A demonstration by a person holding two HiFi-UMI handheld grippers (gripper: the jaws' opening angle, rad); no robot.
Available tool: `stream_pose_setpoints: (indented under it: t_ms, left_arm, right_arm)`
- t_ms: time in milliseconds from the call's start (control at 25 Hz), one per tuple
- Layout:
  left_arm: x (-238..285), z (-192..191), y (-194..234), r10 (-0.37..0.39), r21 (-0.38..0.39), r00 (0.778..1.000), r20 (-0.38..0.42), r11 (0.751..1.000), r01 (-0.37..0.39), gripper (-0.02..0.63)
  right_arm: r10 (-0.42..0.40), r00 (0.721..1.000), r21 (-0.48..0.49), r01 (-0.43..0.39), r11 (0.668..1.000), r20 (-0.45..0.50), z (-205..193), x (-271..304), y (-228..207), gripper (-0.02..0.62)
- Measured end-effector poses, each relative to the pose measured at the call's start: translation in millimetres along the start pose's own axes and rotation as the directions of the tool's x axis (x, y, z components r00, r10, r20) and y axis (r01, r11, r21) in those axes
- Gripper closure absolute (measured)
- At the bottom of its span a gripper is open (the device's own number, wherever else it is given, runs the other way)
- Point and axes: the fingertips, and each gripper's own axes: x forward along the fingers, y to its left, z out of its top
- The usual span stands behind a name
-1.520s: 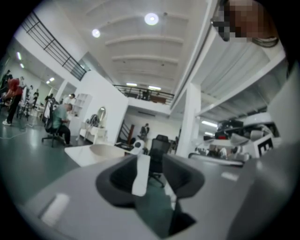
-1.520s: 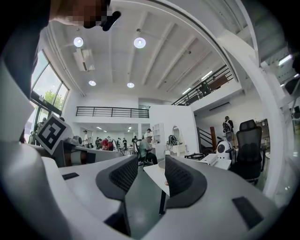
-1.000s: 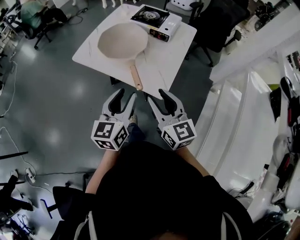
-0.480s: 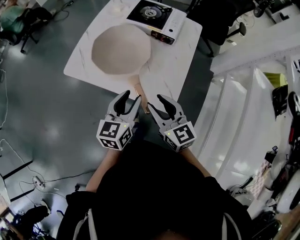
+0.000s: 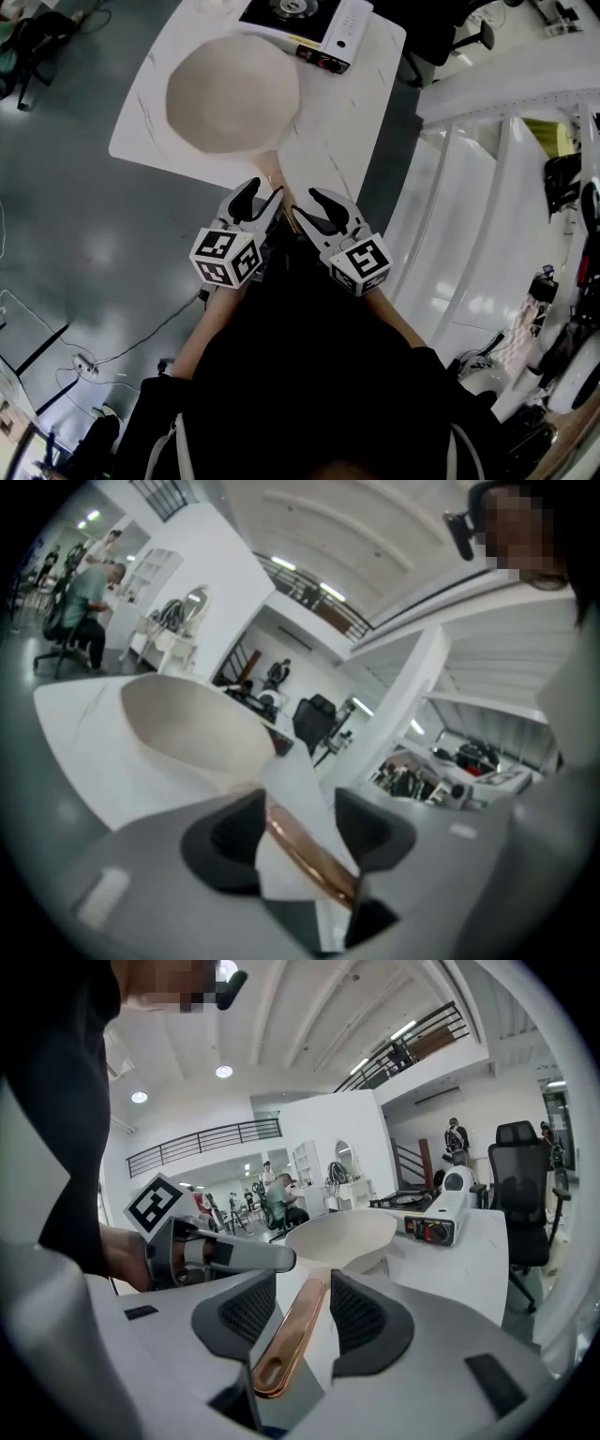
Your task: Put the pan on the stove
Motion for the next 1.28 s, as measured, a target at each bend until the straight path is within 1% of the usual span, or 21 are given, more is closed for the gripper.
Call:
stream_pose_setpoints:
  t_ms: [80, 200, 280, 360, 480, 560, 680, 760, 840, 880, 960, 1040, 1080, 1160, 1280]
  left_arm:
    - [4.4, -7.8, 5.2, -0.015, -0.063, 1.000, -0.027, 0.998, 0.013, 0.379]
    - [11.9, -15.1, 11.8, -0.033, -0.120, 0.998, -0.055, 0.992, 0.026, 0.366]
    - [15.5, -18.9, 15.7, -0.045, -0.158, 0.997, -0.068, 0.987, 0.034, 0.360]
    - [19.1, -23.2, 18.2, -0.073, -0.206, 0.994, -0.084, 0.977, 0.054, 0.351]
    - [24.4, -29.4, 20.6, -0.128, -0.281, 0.987, -0.098, 0.955, 0.096, 0.331]
    - [26.7, -32.9, 21.5, -0.151, -0.306, 0.983, -0.100, 0.945, 0.114, 0.330]
    - [32.0, -38.6, 22.1, -0.185, -0.339, 0.977, -0.104, 0.931, 0.140, 0.328]
    - [35.3, -42.0, 23.1, -0.213, -0.370, 0.972, -0.104, 0.915, 0.161, 0.328]
    - [38.7, -44.0, 23.2, -0.245, -0.380, 0.963, -0.109, 0.906, 0.187, 0.328]
    - [40.4, -44.6, 22.7, -0.263, -0.379, 0.958, -0.114, 0.903, 0.203, 0.327]
    - [44.2, -44.9, 21.1, -0.301, -0.377, 0.946, -0.121, 0.895, 0.237, 0.324]
    - [48.6, -45.9, 19.1, -0.334, -0.378, 0.934, -0.125, 0.887, 0.266, 0.324]
    - [51.1, -46.9, 17.7, -0.347, -0.377, 0.929, -0.126, 0.883, 0.278, 0.324]
    - [55.8, -48.3, 14.3, -0.371, -0.373, 0.920, -0.124, 0.877, 0.303, 0.324]
    - [61.2, -48.9, 8.4, -0.410, -0.378, 0.906, -0.108, 0.859, 0.345, 0.324]
  right_arm:
    - [0.031, 0.999, 0.016, -0.030, 0.999, -0.034, -7.2, 3.0, -0.2, 0.442]
    - [0.091, 0.993, 0.064, -0.087, 0.994, -0.069, -15.2, 8.6, -0.2, 0.437]
    - [0.117, 0.989, 0.100, -0.109, 0.989, -0.087, -20.8, 11.7, -1.2, 0.424]
    - [0.143, 0.984, 0.141, -0.128, 0.982, -0.105, -25.9, 14.5, -2.5, 0.405]
    - [0.193, 0.970, 0.170, -0.167, 0.971, -0.150, -34.0, 20.4, -3.7, 0.388]
    - [0.227, 0.958, 0.190, -0.193, 0.963, -0.175, -39.4, 23.7, -3.7, 0.388]
    - [0.307, 0.931, 0.271, -0.249, 0.930, -0.198, -47.1, 27.7, -0.7, 0.382]
    - [0.355, 0.909, 0.301, -0.283, 0.911, -0.219, -52.5, 30.0, 2.7, 0.377]
    - [0.401, 0.881, 0.313, -0.318, 0.895, -0.251, -59.4, 31.8, 6.6, 0.374]
    - [0.429, 0.862, 0.322, -0.339, 0.884, -0.270, -63.3, 32.5, 9.4, 0.374]
    - [0.494, 0.814, 0.354, -0.384, 0.853, -0.305, -71.7, 34.1, 16.2, 0.371]
    - [0.559, 0.763, 0.400, -0.424, 0.812, -0.325, -79.6, 35.7, 22.6, 0.370]
    - [0.586, 0.742, 0.423, -0.440, 0.792, -0.325, -81.8, 36.7, 24.8, 0.368]
    - [0.628, 0.710, 0.450, -0.469, 0.760, -0.320, -82.9, 38.9, 27.8, 0.368]
    - [0.679, 0.657, 0.461, -0.516, 0.722, -0.329, -83.9, 39.8, 32.8, 0.368]
